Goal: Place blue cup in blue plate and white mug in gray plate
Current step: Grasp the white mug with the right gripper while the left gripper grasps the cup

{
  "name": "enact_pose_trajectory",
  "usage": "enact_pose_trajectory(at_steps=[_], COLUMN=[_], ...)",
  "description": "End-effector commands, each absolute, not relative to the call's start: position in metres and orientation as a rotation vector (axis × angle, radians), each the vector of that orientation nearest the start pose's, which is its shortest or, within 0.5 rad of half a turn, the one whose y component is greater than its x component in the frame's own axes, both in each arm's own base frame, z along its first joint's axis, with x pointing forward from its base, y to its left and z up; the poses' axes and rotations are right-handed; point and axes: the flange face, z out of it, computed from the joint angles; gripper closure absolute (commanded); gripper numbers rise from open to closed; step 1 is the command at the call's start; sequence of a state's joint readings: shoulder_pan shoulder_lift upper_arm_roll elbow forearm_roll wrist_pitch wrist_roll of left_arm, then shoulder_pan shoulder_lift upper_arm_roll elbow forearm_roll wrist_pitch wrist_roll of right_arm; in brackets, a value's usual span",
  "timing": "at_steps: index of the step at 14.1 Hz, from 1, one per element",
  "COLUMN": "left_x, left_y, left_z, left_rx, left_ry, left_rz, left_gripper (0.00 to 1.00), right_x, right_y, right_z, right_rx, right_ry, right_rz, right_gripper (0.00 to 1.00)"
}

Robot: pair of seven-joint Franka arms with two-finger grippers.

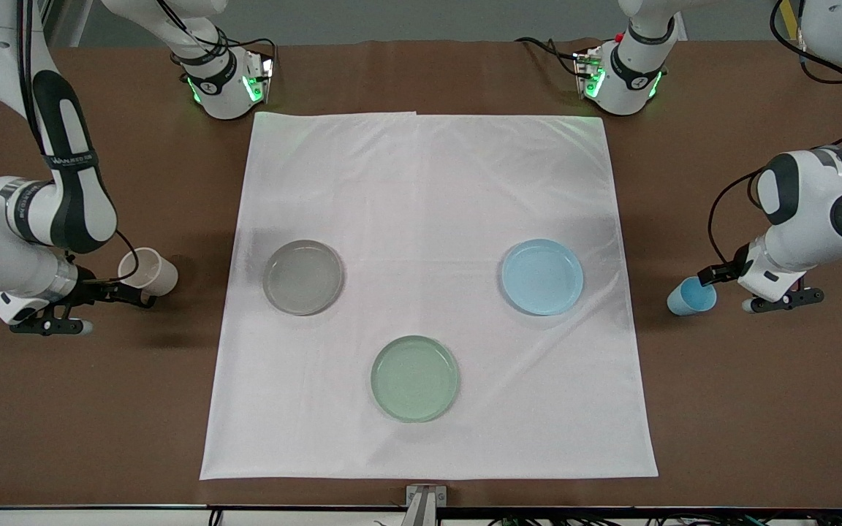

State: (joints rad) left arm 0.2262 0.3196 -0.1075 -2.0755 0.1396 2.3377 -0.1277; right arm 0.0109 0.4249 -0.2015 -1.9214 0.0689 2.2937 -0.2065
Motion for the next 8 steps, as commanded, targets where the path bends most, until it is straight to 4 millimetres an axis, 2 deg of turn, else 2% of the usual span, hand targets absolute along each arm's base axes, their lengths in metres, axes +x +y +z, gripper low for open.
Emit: enact_pose_trajectory(at_steps=[1, 3, 4, 7, 8], left_x=[0.583, 0.584, 0.583, 0.587, 0.587], left_y=[0.071, 0.071, 0.069, 0.064, 0.061], left_z=[0.261, 0.250, 0.243, 0.245, 0.250], left_rx=[-3.061, -3.069, -3.071, -3.077, -3.085], left_ry=[-0.237, -0.245, -0.240, -0.232, -0.238], left_rz=[0.083, 0.088, 0.102, 0.076, 0.064], left_gripper=[0.36, 0.56, 0.62, 0.95, 1.00], right_x=[0.602, 0.603, 0.603, 0.600, 0.598], right_y=[-0.115, -0.114, -0.115, -0.115, -0.115], right_z=[0.256, 0.248, 0.244, 0.236, 0.233], right_rx=[-3.115, -3.118, -3.121, -3.119, -3.118], right_ry=[0.033, 0.033, 0.030, 0.003, 0.002], right_rz=[0.077, 0.078, 0.076, 0.094, 0.104], right_gripper=[0.00, 0.02, 0.05, 0.16, 0.22])
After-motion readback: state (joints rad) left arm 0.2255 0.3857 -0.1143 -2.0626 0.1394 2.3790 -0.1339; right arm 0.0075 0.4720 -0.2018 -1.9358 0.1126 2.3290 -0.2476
